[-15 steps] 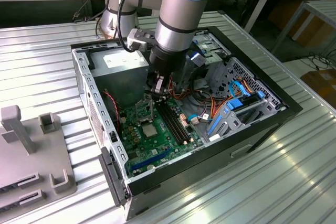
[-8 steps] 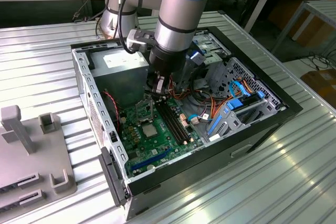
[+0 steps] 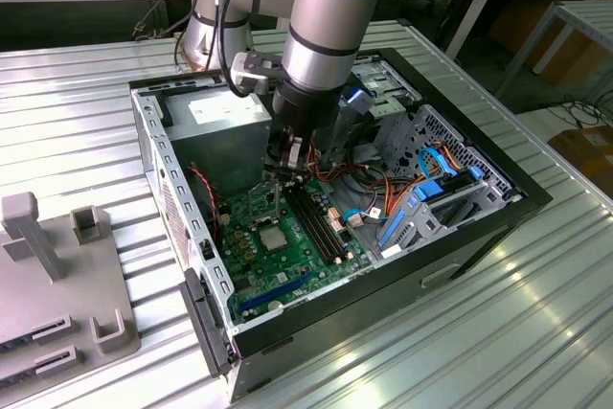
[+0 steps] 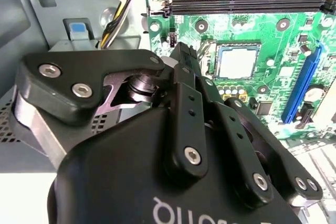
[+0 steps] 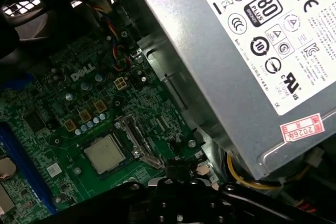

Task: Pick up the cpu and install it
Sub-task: 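Close the cpu cover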

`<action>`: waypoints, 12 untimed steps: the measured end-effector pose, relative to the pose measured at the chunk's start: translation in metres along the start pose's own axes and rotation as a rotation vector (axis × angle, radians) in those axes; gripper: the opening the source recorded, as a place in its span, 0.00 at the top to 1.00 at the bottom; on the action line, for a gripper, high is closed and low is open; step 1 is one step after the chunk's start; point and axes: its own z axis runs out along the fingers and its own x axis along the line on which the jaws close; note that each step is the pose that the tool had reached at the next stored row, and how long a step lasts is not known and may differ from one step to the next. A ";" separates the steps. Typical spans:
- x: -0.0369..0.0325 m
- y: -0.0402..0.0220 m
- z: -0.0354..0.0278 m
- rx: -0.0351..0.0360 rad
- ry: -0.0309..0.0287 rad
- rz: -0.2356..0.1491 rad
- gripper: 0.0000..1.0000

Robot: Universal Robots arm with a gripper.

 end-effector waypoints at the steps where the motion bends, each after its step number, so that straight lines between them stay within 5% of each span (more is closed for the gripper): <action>1: 0.0001 0.0002 -0.0004 0.0002 0.0002 -0.010 0.89; 12: 0.0009 0.0014 -0.0034 0.0017 0.0018 -0.069 0.89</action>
